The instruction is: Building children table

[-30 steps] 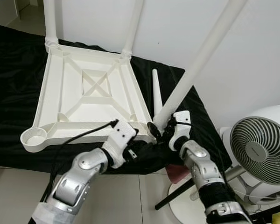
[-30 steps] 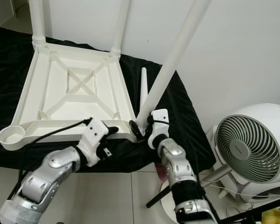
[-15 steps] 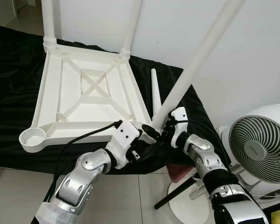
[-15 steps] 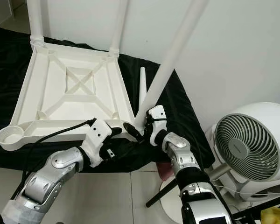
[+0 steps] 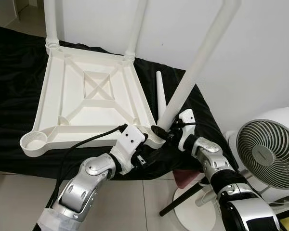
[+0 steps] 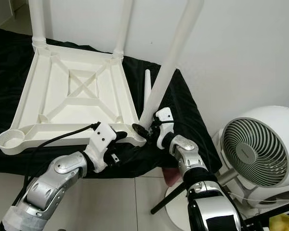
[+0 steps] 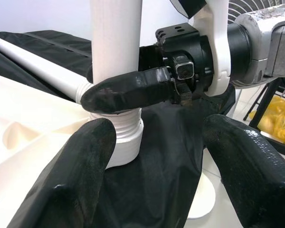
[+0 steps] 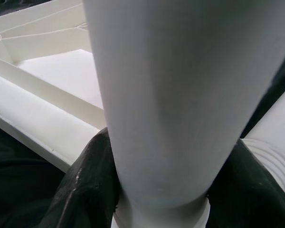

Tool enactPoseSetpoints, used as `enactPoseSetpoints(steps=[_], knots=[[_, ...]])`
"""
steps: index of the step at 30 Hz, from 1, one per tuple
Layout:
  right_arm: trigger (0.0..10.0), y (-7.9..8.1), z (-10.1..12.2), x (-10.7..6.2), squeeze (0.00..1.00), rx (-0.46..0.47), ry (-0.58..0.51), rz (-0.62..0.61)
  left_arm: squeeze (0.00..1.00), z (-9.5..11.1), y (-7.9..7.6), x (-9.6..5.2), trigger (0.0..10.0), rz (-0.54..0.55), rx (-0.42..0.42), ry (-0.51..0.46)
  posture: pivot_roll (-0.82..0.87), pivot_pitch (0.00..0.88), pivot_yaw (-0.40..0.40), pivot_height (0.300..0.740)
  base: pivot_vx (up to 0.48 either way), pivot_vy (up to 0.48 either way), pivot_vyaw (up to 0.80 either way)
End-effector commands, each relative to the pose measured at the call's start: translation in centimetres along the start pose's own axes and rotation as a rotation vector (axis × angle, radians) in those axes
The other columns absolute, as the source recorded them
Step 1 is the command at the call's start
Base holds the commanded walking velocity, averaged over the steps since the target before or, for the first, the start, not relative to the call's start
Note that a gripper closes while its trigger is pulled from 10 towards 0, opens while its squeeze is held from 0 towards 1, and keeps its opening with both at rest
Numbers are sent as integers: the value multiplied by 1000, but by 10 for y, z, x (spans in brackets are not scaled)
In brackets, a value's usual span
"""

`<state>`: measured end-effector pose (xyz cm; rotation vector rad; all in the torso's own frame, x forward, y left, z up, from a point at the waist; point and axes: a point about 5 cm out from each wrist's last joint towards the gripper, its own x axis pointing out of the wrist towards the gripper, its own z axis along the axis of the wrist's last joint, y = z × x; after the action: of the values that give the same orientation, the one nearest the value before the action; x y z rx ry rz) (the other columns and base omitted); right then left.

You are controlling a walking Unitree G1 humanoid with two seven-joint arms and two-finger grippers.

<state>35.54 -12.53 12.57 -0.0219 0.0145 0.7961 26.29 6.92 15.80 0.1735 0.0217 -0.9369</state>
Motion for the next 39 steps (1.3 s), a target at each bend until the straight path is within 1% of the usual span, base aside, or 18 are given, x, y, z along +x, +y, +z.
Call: enactPoseSetpoints(steps=[1, 3, 4, 10, 16, 17, 18, 20, 21, 23, 24, 26, 29, 33, 36, 37, 38, 39], knots=[[0, -5, -16, -11, 0, 42, 51, -44, 0, 3, -4, 2, 10000, -12, 10, -12, 167, 22, -236, 740, 0, 0, 0], [0, -5, -17, -11, 0, 51, 48, -56, 0, 3, -4, 2, 10000, -12, 9, -11, 166, 22, -236, 740, 0, 0, 0], [10000, 0, -18, -8, 0, 117, 12, -90, 0, 2, -5, 1, 10000, -16, 9, -9, 165, 21, -235, 740, 0, 0, 0], [10000, 9, -22, -3, 0, 184, 6, -178, 0, 2, -3, 0, 10000, -17, 10, -5, 162, 23, -235, 740, 0, 0, 0], [10000, 17, -21, -1, 0, 207, -6, -279, 0, 0, -3, -1, 10000, -15, 10, 1, 158, 23, -235, 740, 0, 0, 0], [10000, 21, -24, -2, 0, 244, 20, -394, 0, 0, -3, -2, 10000, -17, 10, 4, 155, 22, -235, 740, 0, 0, 0], [10000, 21, -24, -2, 0, 244, 20, -394, 0, 0, -3, -2, 10000, -17, 10, 4, 155, 22, -235, 740, 0, 0, 0], [10000, 25, -25, -5, 0, 241, 36, -530, 0, -1, -3, -2, 10000, -20, 9, 7, 155, 20, -236, 740, 0, 0, 0], [10000, 25, -25, -5, 0, 241, 36, -530, 0, -1, -3, -2, 10000, -20, 9, 7, 155, 20, -236, 740, 0, 0, 0], [10000, 29, -23, -8, 0, 267, 19, -642, 0, -2, -2, -3, 10000, -21, 10, 10, 154, 17, -234, 740, 0, 0, 0], [10000, 29, -23, -8, 0, 267, 19, -642, 0, -2, -2, -3, 10000, -21, 10, 10, 154, 17, -234, 740, 0, 0, 0], [10000, 43, -25, -10, 0, 369, 18, -719, 0, -1, 1, -3, 10000, -17, 14, 10, 154, 16, -234, 740, 0, 0, 0], [10000, 53, -21, -5, 0, 375, 8, -677, 0, 1, 8, -5, 10000, -5, 22, 11, 155, 16, -233, 740, 0, 0, 0], [10000, 52, -13, -5, 0, 317, -15, -655, 0, 2, 13, -7, 10000, 2, 32, 11, 152, 14, -231, 740, 0, 0, 0], [10000, 52, -10, -5, 0, 311, -21, -646, 0, 2, 15, -8, 10000, 5, 36, 13, 153, 12, -231, 740, 0, 0, 0], [10000, 52, -10, -5, 157, 304, -21, -648, 0, 3, 16, -8, 10000, 7, 38, 13, 154, 13, -231, 740, 0, 0, 0], [10000, 52, -9, -5, 1000, 310, -37, -638, 0, 3, 17, -8, 10000, 9, 39, 12, 156, 12, -232, 740, 0, 0, 0], [10000, 52, -9, -5, 1000, 310, -37, -638, 0, 3, 17, -8, 10000, 9, 39, 12, 156, 12, -232, 740, 0, 0, 0]])
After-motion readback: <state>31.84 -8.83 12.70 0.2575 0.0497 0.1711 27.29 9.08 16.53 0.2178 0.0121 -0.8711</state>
